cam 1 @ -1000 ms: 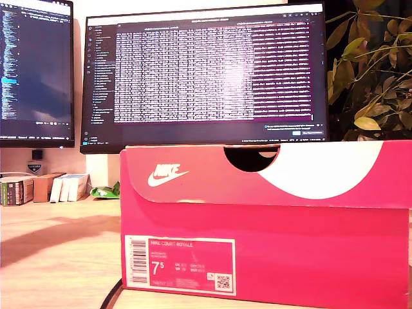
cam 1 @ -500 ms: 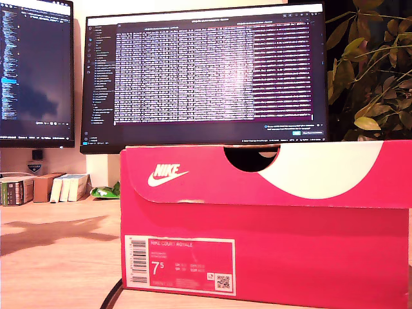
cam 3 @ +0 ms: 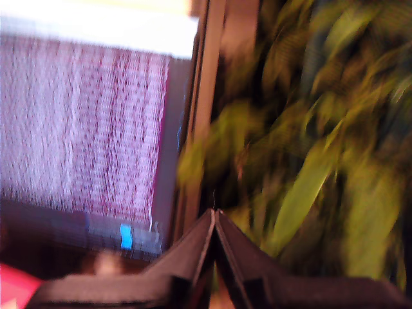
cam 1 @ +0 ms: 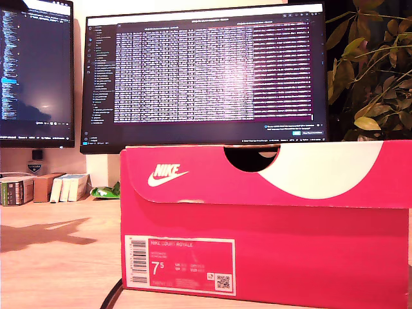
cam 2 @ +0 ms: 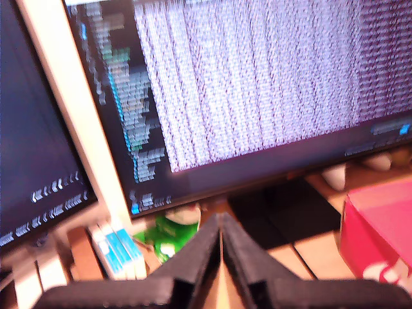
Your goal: Close the red shoebox by pushing the lid with your left arm and holding the box in place with your right arm
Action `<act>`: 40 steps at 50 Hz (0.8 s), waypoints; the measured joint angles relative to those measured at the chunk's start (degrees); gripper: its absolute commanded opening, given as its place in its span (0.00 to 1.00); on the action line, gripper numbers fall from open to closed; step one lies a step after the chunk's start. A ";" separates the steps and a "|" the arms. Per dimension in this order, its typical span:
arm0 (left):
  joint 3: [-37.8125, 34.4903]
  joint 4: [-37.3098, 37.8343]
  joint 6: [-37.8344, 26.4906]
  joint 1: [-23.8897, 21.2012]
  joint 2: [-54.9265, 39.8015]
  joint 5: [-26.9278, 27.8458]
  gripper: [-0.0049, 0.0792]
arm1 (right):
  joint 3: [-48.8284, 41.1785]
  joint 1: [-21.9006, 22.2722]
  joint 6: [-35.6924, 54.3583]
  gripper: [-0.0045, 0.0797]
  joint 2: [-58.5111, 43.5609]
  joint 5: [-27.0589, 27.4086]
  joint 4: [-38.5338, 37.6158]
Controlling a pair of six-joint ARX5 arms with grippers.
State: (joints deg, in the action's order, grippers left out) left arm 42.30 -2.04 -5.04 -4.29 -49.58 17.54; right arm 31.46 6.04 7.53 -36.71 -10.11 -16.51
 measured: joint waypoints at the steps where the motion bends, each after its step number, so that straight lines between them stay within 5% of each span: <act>1: -0.20 -0.39 0.07 0.00 0.02 0.09 0.04 | 0.00 0.00 0.00 0.04 0.39 -0.04 -0.02; 23: -7.65 -6.51 3.08 0.00 5.35 0.37 0.04 | -6.23 -0.04 -3.04 0.04 6.58 -2.08 -3.13; 40: -12.81 -4.76 3.15 0.00 19.74 -4.04 0.04 | -9.70 -1.09 -6.21 0.04 15.10 -3.26 -1.29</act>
State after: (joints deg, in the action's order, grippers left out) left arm 29.50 -6.81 -1.89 -4.29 -29.85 13.50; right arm 21.76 4.95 1.32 -21.61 -13.37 -17.80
